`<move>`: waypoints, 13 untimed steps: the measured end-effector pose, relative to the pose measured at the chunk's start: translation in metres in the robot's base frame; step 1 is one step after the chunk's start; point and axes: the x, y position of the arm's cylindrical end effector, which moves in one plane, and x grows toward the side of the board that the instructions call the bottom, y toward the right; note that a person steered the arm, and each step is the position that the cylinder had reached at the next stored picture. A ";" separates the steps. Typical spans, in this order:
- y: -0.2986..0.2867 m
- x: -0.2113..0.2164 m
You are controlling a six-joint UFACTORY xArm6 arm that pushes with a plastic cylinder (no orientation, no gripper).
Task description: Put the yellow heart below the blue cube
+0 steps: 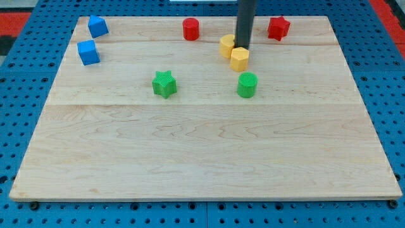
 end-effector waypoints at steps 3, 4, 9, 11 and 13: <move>-0.038 -0.013; -0.038 -0.019; -0.073 -0.022; -0.173 0.017; -0.260 0.033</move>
